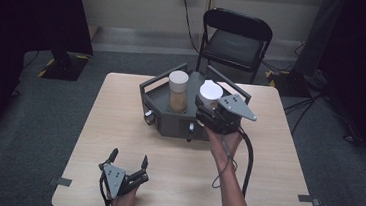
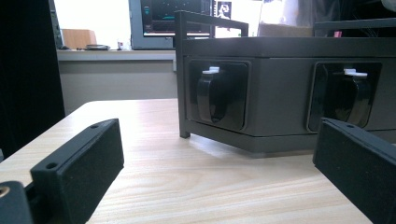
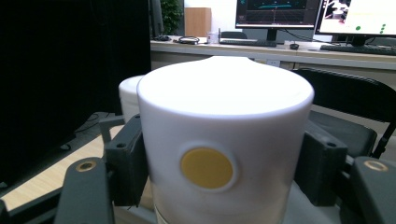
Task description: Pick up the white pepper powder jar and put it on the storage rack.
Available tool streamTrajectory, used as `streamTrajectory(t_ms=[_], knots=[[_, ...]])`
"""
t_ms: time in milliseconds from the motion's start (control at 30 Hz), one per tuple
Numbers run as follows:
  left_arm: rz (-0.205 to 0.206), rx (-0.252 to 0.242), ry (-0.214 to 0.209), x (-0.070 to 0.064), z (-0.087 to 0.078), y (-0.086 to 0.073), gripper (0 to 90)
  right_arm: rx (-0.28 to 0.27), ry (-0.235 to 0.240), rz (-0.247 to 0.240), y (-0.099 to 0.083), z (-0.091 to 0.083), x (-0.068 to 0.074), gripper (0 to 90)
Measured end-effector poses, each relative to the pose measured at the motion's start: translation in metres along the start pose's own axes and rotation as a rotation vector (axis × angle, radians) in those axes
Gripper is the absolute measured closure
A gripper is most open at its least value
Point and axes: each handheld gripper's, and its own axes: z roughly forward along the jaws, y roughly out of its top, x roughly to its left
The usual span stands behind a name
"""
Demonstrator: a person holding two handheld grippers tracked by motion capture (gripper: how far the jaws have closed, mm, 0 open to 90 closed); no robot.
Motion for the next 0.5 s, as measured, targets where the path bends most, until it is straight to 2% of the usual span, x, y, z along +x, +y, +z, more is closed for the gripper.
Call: streamTrajectory(t_ms=[300,367,500], knots=[[0.0,0.0,0.0,0.0,0.0,0.0,1.2,-0.004,-0.018,-0.017,0.021,0.018,-0.006,30.1],[0.0,0.0,0.001,0.0,0.0,0.0,1.2,-0.017,-0.004,-0.032,0.019,0.023,-0.009,30.1],[0.0,0.0,0.003,-0.001,0.0,0.0,1.5,-0.01,0.0,-0.033,0.015,0.034,-0.009,30.1]])
